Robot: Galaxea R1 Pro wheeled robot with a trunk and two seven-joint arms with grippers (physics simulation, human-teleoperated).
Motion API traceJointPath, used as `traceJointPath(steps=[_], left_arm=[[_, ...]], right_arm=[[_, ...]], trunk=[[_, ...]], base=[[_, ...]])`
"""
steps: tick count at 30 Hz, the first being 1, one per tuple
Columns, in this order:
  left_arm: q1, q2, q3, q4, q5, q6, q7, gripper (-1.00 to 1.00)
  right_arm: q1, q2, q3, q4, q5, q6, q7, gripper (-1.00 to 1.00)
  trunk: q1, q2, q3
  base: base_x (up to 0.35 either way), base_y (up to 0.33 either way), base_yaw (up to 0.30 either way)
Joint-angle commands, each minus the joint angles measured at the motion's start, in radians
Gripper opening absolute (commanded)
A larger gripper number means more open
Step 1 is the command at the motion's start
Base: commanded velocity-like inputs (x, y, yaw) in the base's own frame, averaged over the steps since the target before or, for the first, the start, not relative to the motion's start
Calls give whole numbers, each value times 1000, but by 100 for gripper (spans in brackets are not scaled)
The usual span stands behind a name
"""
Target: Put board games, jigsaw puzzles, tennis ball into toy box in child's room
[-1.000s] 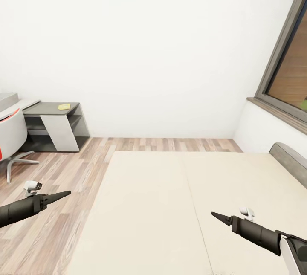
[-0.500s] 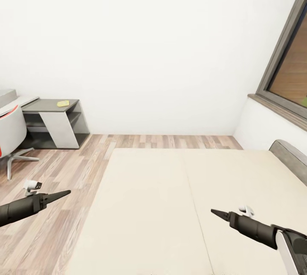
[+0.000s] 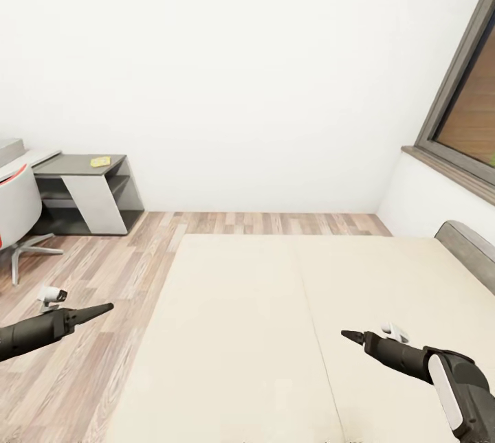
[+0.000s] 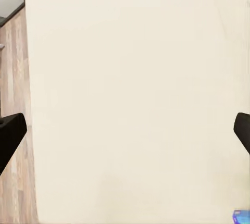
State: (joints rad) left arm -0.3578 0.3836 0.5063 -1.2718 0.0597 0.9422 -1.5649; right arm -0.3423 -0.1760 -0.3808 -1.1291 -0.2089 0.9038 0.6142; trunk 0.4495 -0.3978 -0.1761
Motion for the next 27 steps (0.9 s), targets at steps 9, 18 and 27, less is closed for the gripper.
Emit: traceJointPath(steps=[9, 18, 27], left_arm=[[-2, -3, -29, 10, -15, 11, 64, 100], [-3, -4, -59, 12, -21, 12, 132, 100], [-4, -17, -96, 12, -24, 11, 148, 100]], right_arm=[[-28, 1, -1, 47, 0, -3, -27, 100], [-62, 3, 1, 108, 4, -20, -36, 100], [-78, 3, 64, 175, 6, -50, -101, 100]], trunk=[[1, -2, -17], [1, -2, -32], [1, -2, -46]], base=[[0, 0, 0], [0, 0, 0], [0, 0, 0]])
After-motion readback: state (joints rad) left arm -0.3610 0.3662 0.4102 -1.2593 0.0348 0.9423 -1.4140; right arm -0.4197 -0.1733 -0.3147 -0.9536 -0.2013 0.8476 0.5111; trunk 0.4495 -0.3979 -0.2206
